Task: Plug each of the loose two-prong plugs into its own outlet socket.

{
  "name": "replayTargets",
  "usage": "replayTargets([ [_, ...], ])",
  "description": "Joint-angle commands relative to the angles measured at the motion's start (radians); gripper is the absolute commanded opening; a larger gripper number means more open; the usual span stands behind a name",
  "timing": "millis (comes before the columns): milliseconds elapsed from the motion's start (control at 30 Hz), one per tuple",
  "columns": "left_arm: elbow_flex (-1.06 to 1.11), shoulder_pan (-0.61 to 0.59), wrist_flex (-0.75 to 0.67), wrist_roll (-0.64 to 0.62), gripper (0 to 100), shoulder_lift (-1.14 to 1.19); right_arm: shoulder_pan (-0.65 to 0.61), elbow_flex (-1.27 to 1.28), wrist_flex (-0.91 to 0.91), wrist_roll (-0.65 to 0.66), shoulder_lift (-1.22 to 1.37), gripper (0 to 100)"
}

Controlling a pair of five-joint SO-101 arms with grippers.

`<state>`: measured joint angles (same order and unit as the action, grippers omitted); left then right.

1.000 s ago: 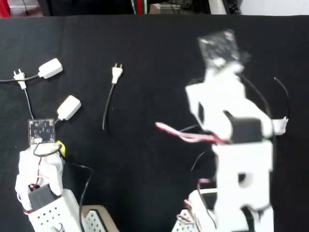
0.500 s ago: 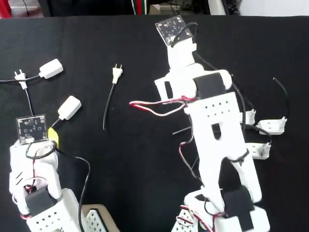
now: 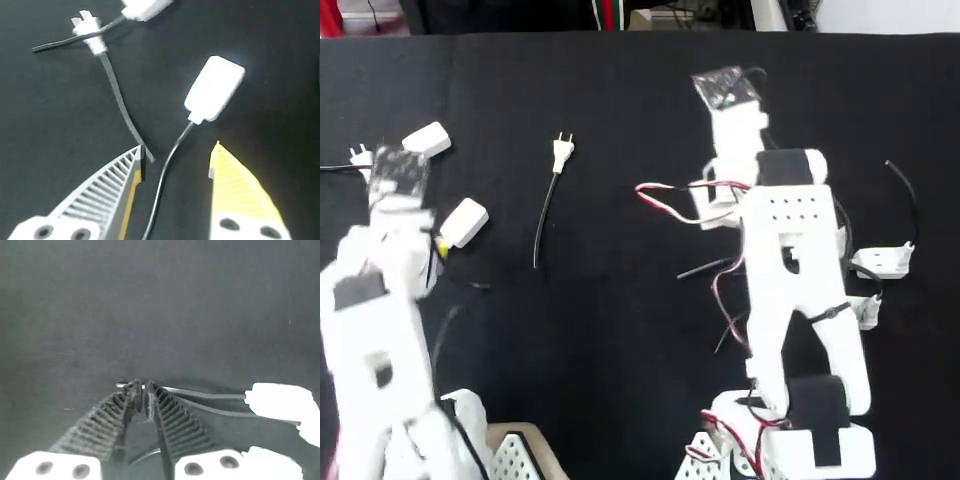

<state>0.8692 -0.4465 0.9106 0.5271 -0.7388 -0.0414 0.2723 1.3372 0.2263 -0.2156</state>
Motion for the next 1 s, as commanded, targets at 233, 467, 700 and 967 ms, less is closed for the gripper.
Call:
replayTargets([
  [233,-0.513,0.147,0.133,0.219,22,0.646,0.034,0.101,-0.123,0.02,-0.004,1.3],
  [467,-0.662,0.136,0.094,0.382,22,0.839,0.023,0.139,-0.164,0.017,-0.01,1.3],
  [700,-0.828,0.088,0.08,0.41,26,0.974,0.02,0.139,-0.167,0.017,-0.008,1.3],
  [967,-1.047,0.099,0.121,0.361,26,1.275,0.021,0.145,-0.19,0.011,-0.004,1.3],
])
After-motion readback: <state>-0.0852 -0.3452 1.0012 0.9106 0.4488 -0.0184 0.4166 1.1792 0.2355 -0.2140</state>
